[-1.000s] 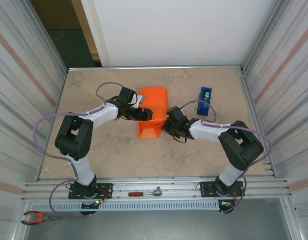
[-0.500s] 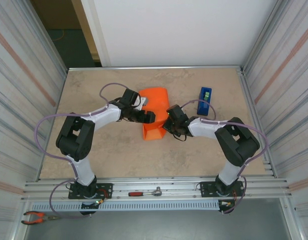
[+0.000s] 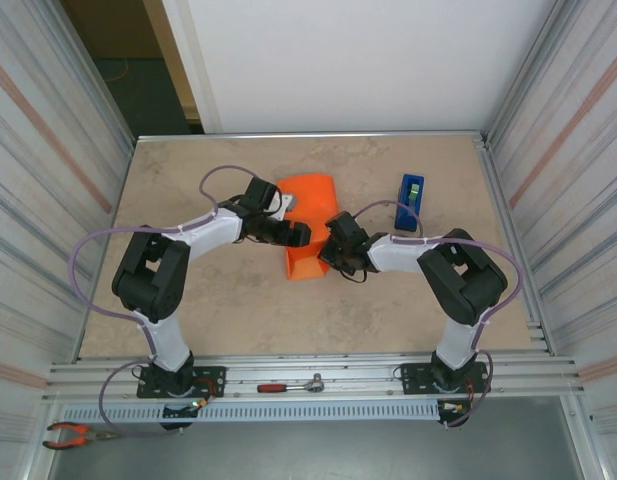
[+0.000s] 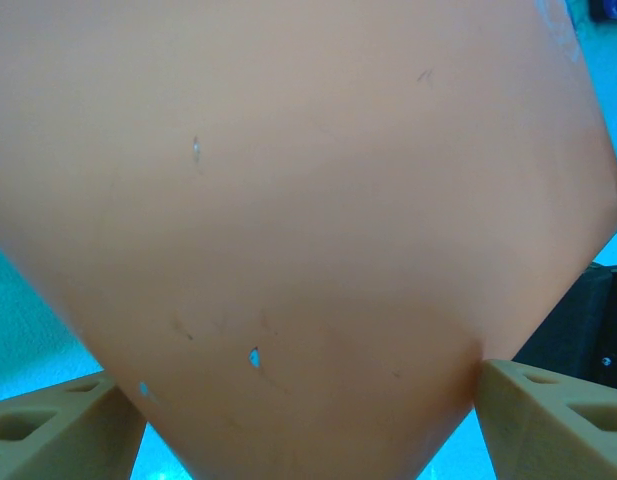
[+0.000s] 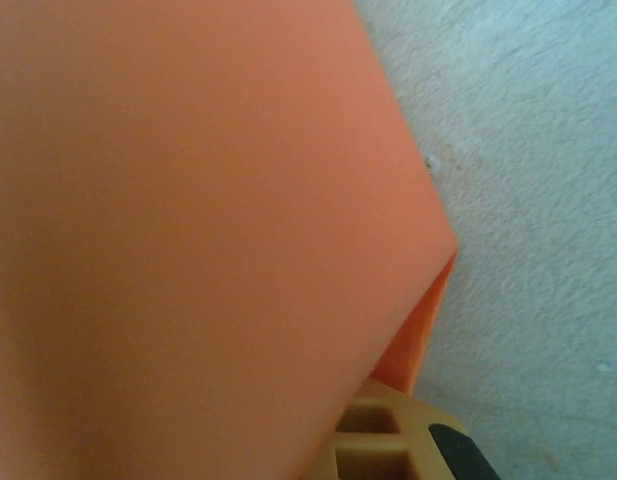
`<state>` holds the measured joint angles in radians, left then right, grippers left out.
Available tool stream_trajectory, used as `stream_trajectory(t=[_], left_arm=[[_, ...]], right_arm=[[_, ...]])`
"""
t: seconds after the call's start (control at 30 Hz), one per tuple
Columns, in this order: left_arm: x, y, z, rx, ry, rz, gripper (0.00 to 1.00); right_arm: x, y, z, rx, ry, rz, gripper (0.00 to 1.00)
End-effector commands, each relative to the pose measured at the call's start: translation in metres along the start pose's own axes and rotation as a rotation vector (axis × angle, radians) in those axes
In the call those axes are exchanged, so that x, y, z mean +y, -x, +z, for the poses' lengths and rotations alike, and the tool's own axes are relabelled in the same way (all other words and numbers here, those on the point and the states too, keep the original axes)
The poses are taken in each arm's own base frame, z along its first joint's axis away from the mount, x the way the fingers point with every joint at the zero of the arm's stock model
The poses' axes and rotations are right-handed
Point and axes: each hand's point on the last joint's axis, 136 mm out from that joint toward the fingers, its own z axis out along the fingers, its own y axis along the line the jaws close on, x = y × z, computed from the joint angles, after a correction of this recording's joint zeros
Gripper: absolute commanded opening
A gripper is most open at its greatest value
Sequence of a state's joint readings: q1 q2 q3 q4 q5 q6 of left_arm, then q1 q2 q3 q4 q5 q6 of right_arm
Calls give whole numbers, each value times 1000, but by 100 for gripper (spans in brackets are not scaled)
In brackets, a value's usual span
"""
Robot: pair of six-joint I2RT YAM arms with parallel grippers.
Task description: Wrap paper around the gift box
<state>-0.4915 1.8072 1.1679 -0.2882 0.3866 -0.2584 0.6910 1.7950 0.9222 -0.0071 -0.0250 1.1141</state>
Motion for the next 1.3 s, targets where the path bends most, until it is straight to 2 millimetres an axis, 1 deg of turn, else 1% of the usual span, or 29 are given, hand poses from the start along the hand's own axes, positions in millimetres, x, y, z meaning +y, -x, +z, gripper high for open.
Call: stream_trajectory(t=[0.0,0.1,0.2,0.37,0.5,0.6,0.7,0.8,0.87,0.97,1.03,1.13,1.2,1.27], left_arm=[[-1,-10,3,32,1,19,85],[-2,-8,2,28,-2,21,85],[-3,-8,1,28,-1,26,85],[-3,-8,3,29,-5,23,85],[-3,-10,3,32,-4,28,85],[-3,-11,3,34,-5,27,85],[-3,-10,3,32,-6,29,85],[-6,-5,0,25,-11,29,85],[-8,2,-6,10,-19,29,85],[-10,20,-20,-31,-45,1,85],[-10,33,-34,-68,-68,-26,85],[-4,48,-56,-127,-94,-83,86],[2,53,-69,-162,-116,-131,86],[7,53,-81,-192,-135,-176,85]], right_arm=[[-13,-15,9,30,-40,-14,0],[-14,-18,4,27,-31,-10,0],[-10,-14,-4,4,-24,-16,0],[2,-4,-15,-23,-7,-40,0],[11,-2,-12,-16,6,-48,0],[13,-2,-7,-11,6,-46,0],[8,-5,-1,-1,-10,-43,0],[-3,-13,4,13,-29,-33,0],[-6,-19,6,19,-30,-27,0],[-7,-32,9,34,-35,-39,0],[-2,-38,12,41,-27,-44,0],[6,-44,16,48,-17,-54,0],[13,-45,17,50,-3,-59,0],[17,-43,14,46,12,-61,0]])
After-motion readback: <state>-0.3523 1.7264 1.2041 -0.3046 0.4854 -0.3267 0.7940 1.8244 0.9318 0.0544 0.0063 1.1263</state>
